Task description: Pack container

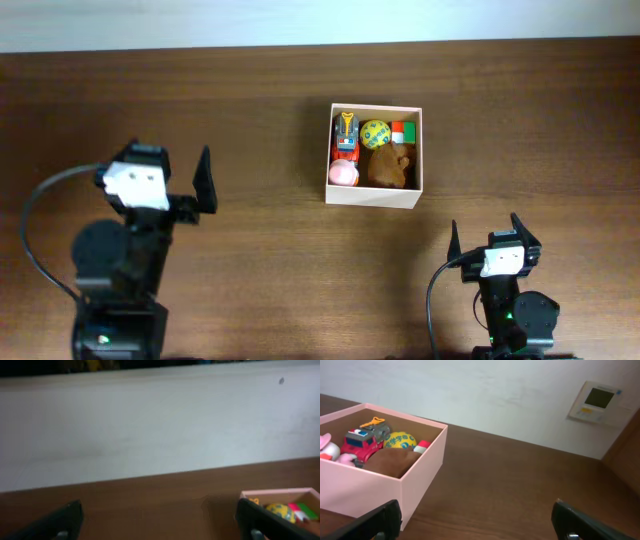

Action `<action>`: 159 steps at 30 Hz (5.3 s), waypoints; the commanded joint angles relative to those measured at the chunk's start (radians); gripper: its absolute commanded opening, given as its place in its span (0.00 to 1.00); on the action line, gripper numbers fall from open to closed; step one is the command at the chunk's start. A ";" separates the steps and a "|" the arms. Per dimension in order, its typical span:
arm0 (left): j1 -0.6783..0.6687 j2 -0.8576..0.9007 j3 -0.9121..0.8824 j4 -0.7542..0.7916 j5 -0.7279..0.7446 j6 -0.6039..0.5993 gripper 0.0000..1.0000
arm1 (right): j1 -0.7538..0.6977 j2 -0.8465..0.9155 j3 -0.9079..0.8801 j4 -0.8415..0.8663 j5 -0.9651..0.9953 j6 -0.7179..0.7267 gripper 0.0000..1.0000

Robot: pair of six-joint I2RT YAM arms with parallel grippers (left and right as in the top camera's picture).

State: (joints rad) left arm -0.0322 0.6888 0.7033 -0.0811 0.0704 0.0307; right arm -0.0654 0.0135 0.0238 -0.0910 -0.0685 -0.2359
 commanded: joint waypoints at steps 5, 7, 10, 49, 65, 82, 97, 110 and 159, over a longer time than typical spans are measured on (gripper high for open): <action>0.002 -0.142 -0.214 0.092 0.000 -0.072 0.99 | 0.006 -0.010 -0.010 0.002 0.010 0.004 0.99; 0.003 -0.192 -0.253 0.092 0.000 -0.072 0.99 | 0.006 -0.010 -0.010 0.002 0.010 0.004 0.99; 0.003 -0.266 -0.296 0.090 0.000 -0.072 0.99 | 0.006 -0.010 -0.010 0.002 0.010 0.004 0.99; 0.003 -0.602 -0.694 0.197 0.000 -0.072 0.99 | 0.006 -0.010 -0.010 0.002 0.010 0.004 0.99; 0.016 -0.684 -0.694 0.079 -0.172 -0.016 0.99 | 0.006 -0.010 -0.010 0.002 0.010 0.004 0.99; 0.016 -0.681 -0.694 0.012 -0.217 0.019 0.99 | 0.006 -0.010 -0.010 0.002 0.010 0.004 0.99; 0.016 -0.681 -0.694 0.012 -0.217 0.019 0.99 | 0.006 -0.010 -0.010 0.002 0.010 0.004 0.99; 0.016 -0.681 -0.694 0.012 -0.217 0.019 0.99 | 0.006 -0.010 -0.010 0.002 0.010 0.004 0.99; 0.016 -0.681 -0.694 0.012 -0.217 0.019 0.99 | 0.006 -0.010 -0.010 0.002 0.010 0.004 0.99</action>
State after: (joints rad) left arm -0.0246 0.0147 0.0162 -0.0711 -0.1326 0.0341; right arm -0.0654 0.0135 0.0238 -0.0906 -0.0685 -0.2363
